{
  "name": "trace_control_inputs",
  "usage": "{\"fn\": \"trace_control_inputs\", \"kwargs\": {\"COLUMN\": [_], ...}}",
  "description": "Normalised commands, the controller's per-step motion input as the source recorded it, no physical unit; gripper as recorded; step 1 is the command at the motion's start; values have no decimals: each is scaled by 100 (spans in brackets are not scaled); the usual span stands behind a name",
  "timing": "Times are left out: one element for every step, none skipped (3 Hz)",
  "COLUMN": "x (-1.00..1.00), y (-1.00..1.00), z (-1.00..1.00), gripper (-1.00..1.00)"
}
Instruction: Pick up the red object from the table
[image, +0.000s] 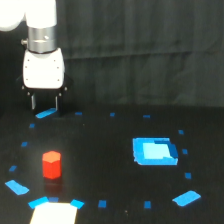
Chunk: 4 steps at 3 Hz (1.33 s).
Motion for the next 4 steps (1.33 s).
{"fn": "trace_control_inputs", "kwargs": {"x": [-34,-11,1,19], "y": [-100,-100,-100,-74], "z": [11,-4,1,-24], "gripper": [100,75,100,99]}}
